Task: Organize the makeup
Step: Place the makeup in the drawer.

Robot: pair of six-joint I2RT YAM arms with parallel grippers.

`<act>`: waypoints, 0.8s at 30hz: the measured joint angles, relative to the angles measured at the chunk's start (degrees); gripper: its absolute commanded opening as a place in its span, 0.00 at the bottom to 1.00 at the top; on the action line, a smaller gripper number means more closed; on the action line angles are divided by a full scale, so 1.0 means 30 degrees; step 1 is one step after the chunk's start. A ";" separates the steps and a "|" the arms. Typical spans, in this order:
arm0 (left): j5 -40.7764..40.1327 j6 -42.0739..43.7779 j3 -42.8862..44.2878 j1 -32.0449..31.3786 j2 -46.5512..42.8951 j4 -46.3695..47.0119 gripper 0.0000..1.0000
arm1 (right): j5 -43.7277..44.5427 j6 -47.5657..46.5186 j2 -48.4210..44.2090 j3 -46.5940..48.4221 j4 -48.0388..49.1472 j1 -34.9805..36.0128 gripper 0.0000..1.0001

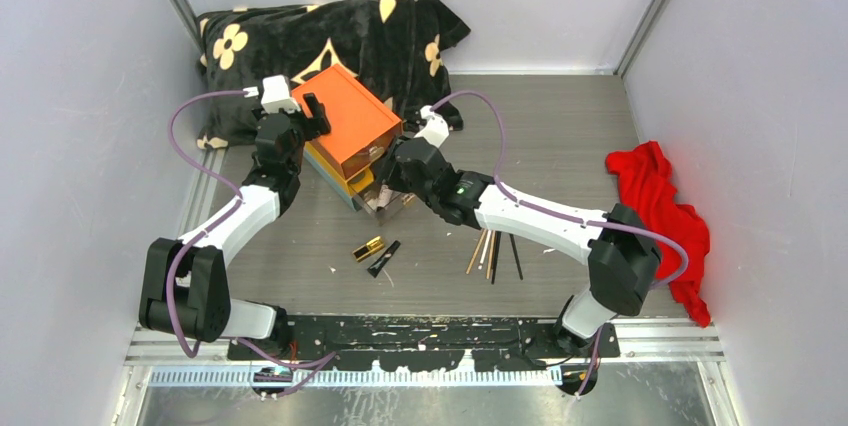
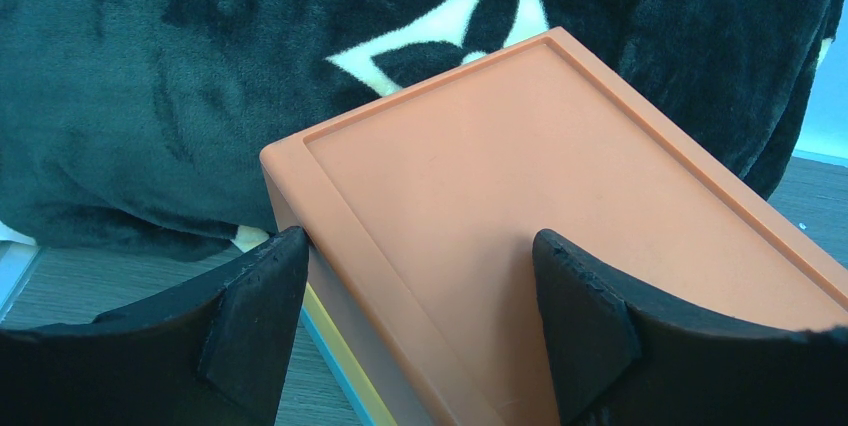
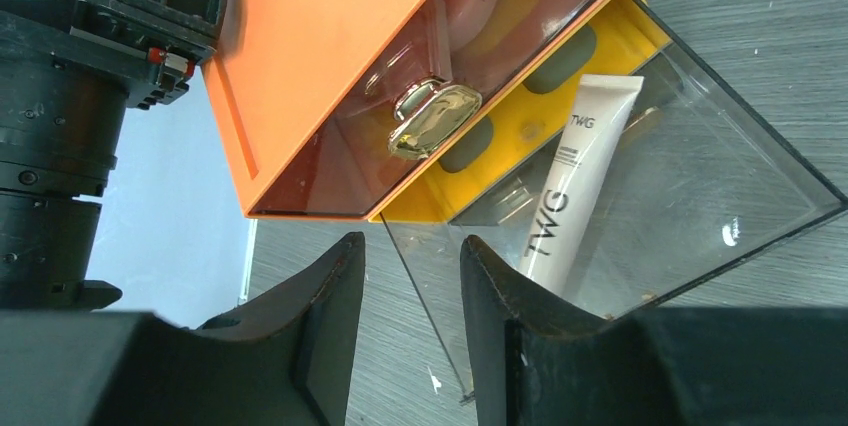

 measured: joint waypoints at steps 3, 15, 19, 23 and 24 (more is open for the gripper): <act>-0.0007 0.0000 0.0000 0.0000 0.0000 -0.0007 0.79 | -0.0029 -0.0146 0.0000 0.0015 -0.0015 0.0000 0.43; -0.0007 0.0000 0.0007 0.0000 0.0000 -0.0007 0.79 | -0.1049 -0.5763 -0.1107 -0.1472 -0.0546 0.0823 0.47; -0.0007 0.0000 0.0007 0.0000 0.0000 -0.0007 0.78 | -0.0845 -0.8896 -0.1814 -0.2120 -0.0911 0.2492 0.51; 0.0000 0.0000 0.0007 0.0000 0.0000 -0.0007 0.78 | -0.1683 -1.2509 -0.1931 -0.2390 -0.1406 0.4422 0.51; 0.0000 0.0000 0.0007 0.0000 0.0000 -0.0007 0.78 | -0.2171 -1.3464 -0.1931 -0.2390 -0.1770 0.4809 0.51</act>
